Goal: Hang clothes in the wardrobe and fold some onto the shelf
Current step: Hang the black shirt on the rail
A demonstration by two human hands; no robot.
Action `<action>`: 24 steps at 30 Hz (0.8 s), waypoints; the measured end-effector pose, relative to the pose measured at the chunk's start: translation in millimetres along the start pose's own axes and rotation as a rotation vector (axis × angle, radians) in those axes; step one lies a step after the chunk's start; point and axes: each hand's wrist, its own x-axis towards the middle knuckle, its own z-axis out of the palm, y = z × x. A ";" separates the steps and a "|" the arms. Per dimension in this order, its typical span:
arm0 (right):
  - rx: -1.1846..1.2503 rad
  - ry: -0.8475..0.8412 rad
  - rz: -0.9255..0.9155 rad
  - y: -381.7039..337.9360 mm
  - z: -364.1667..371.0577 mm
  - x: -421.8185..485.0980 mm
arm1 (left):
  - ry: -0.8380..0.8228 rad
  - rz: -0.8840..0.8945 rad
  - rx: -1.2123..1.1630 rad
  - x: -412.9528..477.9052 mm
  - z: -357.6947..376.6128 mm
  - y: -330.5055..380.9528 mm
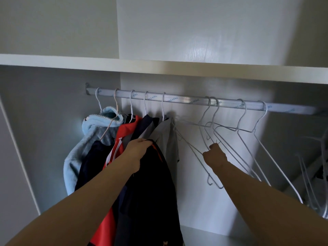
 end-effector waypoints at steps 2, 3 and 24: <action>0.168 -0.006 -0.057 -6.7 -1.2 2.9 | 0.020 0.006 -0.001 -0.6 -4.4 0.4; 0.240 0.002 -0.075 -11.2 -1.0 3.0 | 0.029 0.010 0.001 -0.7 -6.1 0.6; 0.719 -0.130 -0.012 19.9 22.3 -62.1 | 0.015 -0.028 0.062 -15.4 -1.0 -9.0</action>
